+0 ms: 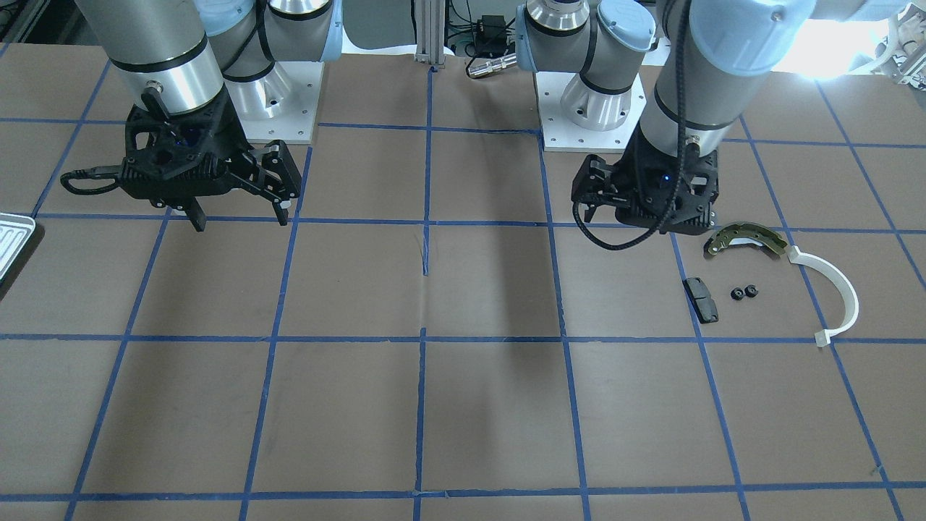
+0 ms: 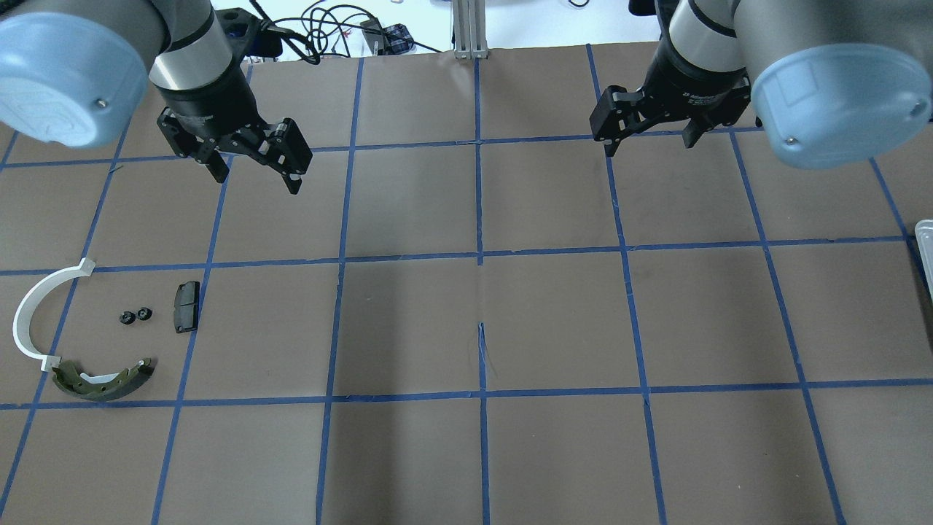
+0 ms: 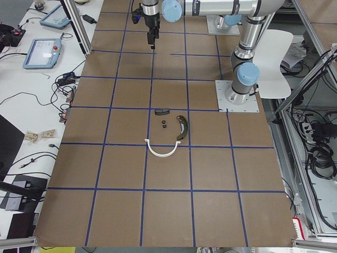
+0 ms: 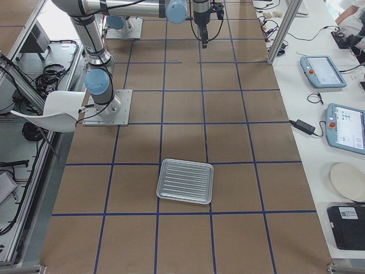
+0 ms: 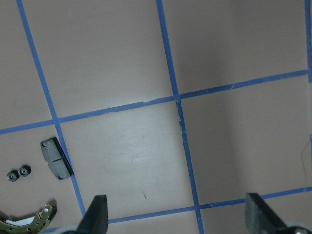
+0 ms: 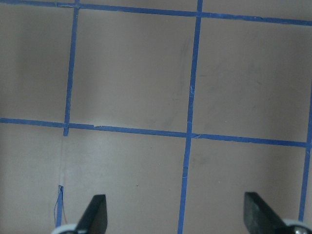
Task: Place bearing gear from tray to pile
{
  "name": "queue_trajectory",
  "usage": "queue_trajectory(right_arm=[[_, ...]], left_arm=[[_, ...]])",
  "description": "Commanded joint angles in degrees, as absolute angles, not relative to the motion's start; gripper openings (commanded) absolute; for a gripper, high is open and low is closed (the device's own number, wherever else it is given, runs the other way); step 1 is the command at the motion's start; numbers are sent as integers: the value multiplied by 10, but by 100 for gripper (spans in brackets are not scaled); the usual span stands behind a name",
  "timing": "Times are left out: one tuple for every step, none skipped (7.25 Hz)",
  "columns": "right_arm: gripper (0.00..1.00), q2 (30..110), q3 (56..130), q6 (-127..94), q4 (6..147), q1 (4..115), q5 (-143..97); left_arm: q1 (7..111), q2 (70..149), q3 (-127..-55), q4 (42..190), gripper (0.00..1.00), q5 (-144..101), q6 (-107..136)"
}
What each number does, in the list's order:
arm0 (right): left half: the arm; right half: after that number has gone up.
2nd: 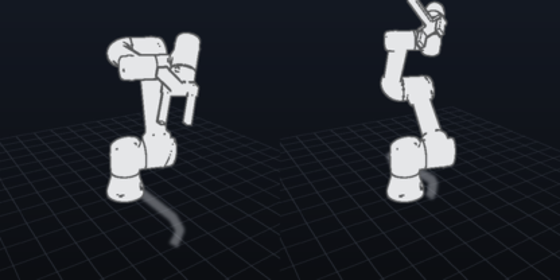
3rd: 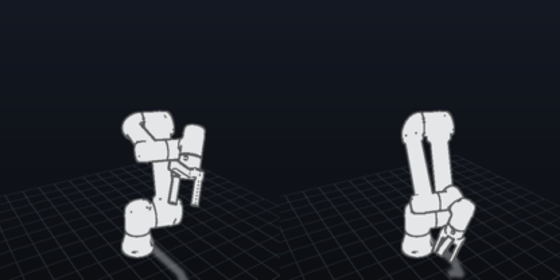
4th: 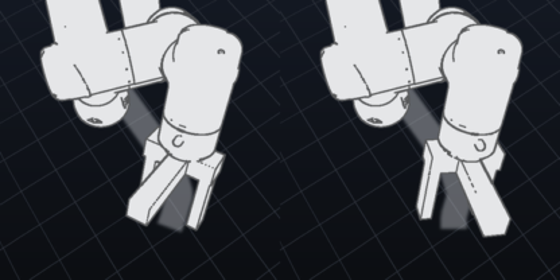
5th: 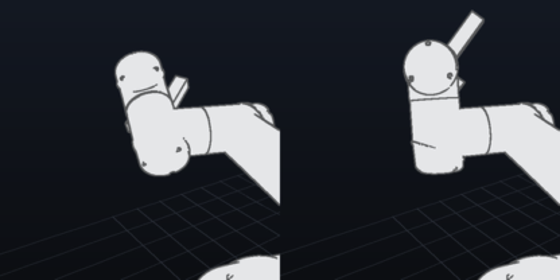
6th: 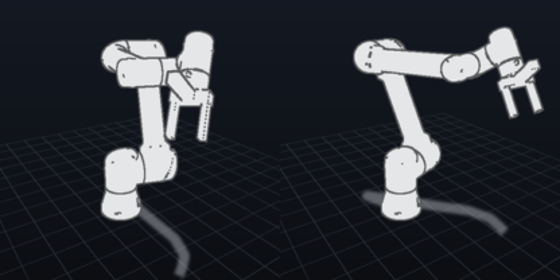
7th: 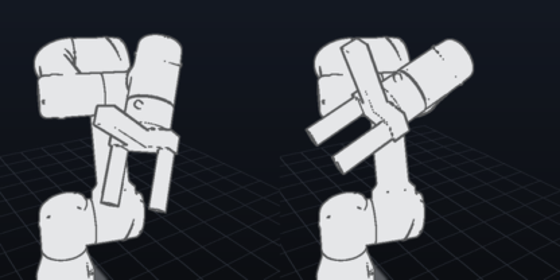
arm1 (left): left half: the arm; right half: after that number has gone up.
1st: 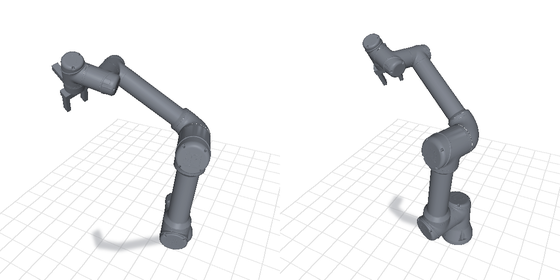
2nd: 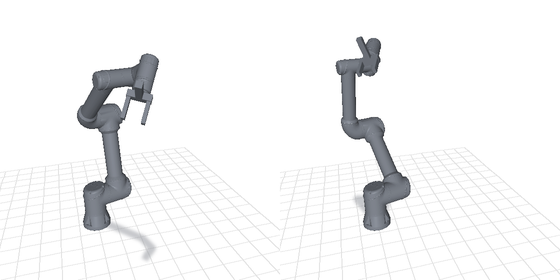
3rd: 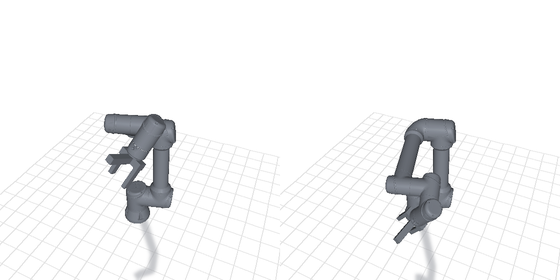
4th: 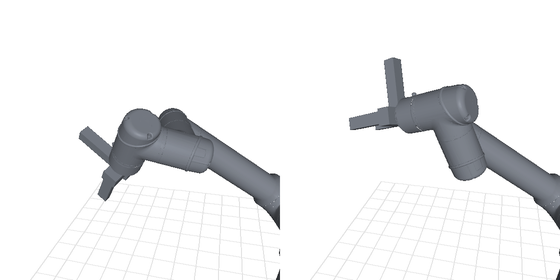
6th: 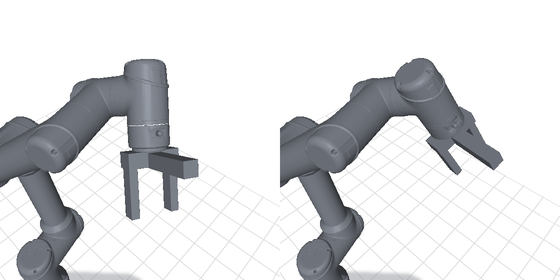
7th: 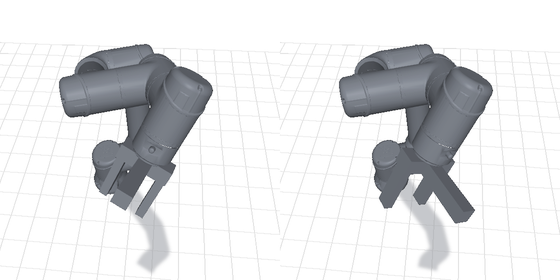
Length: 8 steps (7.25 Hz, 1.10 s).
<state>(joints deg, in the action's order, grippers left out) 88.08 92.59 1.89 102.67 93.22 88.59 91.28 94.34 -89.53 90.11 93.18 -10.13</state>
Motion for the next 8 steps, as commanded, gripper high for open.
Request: queue_trajectory(right_arm=[[100, 880, 926, 19, 1027, 933, 887], [100, 880, 926, 19, 1027, 933, 886], [100, 880, 927, 18, 1027, 933, 886], [100, 880, 925, 19, 1027, 933, 887], [100, 880, 925, 20, 1027, 933, 886], [100, 881, 926, 18, 1026, 933, 886], [100, 880, 926, 19, 1026, 933, 886], [100, 880, 927, 20, 1026, 932, 887]], left_arm=[[918, 900, -942, 893, 100, 930, -98], [915, 888, -948, 894, 100, 925, -97], [911, 880, -952, 895, 100, 924, -97], [908, 875, -953, 895, 100, 912, -97], [895, 876, -954, 894, 100, 886, -98], [886, 875, -954, 895, 100, 886, -105], [889, 874, -954, 897, 100, 888, -99], [889, 873, -954, 901, 100, 889, -98]])
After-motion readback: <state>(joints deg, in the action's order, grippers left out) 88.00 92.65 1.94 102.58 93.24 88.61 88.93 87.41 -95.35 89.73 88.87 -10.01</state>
